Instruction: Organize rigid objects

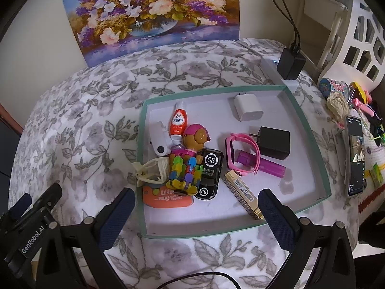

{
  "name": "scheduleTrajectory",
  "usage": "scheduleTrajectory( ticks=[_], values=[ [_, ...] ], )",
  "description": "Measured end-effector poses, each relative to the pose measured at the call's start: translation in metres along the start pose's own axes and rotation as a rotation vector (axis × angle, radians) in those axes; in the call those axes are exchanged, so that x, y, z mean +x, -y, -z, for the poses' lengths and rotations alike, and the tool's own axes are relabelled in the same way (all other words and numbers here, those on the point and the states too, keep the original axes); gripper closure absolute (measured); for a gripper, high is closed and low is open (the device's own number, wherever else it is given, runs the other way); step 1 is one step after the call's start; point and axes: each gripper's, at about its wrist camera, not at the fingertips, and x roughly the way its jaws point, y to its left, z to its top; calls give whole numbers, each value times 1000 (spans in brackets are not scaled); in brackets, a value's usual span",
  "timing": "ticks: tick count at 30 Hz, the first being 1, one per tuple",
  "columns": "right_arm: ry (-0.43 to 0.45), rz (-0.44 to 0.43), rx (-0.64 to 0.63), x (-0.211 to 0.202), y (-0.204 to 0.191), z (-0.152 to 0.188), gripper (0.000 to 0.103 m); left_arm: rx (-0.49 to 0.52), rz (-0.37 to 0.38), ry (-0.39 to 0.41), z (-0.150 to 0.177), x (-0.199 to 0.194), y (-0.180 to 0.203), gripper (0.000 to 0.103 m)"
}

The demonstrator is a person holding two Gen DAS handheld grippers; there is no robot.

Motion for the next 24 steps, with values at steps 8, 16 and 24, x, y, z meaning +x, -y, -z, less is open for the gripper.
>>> scheduleTrajectory(
  ticks=[8, 16, 24],
  values=[
    [-5, 4, -3, 2, 0, 0, 0, -3, -1, -12, 0, 2, -2, 15],
    [-28, 17, 0, 10, 2, -1, 0, 3, -10, -27, 0, 5, -2, 15],
    [-34, 20, 4, 12, 3, -1, 0, 13, -17, -48, 2, 10, -1, 15]
  ],
)
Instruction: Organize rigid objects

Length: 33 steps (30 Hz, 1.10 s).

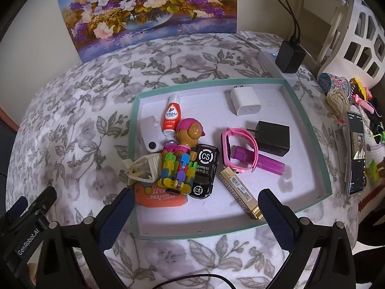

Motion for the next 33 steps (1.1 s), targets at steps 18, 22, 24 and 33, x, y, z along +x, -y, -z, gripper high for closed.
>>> scheduleTrajectory(
  ticks=[18, 22, 24, 33],
  values=[
    [-1, 1, 2, 1, -1, 0, 0, 4, 4, -7, 0, 1, 0, 15],
    [-1, 1, 0, 1, -1, 1, 0, 4, 5, -7, 1, 2, 0, 15],
    [-1, 1, 0, 1, -1, 1, 0, 5, 8, -10, 1, 2, 0, 15],
    [-3, 1, -2, 2, -2, 2, 0, 6, 19, -11, 0, 2, -1, 15]
  ],
)
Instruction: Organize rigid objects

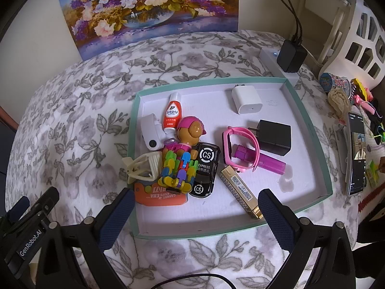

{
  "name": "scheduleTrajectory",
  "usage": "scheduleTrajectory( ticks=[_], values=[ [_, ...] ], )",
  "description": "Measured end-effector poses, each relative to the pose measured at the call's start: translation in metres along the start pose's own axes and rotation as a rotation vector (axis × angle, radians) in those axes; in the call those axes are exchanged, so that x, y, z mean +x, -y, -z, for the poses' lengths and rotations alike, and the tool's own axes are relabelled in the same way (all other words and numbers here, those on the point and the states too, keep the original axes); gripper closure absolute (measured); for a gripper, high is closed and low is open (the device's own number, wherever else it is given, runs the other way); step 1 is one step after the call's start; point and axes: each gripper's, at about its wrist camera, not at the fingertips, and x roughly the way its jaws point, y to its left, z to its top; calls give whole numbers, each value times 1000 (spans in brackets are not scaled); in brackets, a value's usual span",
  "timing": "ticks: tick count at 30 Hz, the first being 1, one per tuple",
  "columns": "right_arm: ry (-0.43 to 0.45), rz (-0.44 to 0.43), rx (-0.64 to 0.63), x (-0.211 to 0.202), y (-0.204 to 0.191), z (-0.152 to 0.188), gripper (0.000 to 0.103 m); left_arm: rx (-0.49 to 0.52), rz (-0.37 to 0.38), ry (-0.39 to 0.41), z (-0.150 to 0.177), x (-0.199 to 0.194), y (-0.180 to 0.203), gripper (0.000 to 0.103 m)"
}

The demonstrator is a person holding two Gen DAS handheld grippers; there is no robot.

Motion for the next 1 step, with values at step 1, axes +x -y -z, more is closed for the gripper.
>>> scheduleTrajectory(
  ticks=[1],
  values=[
    [0, 1, 0, 0, 0, 0, 0, -2, 1, -3, 0, 0, 0, 15]
  ],
)
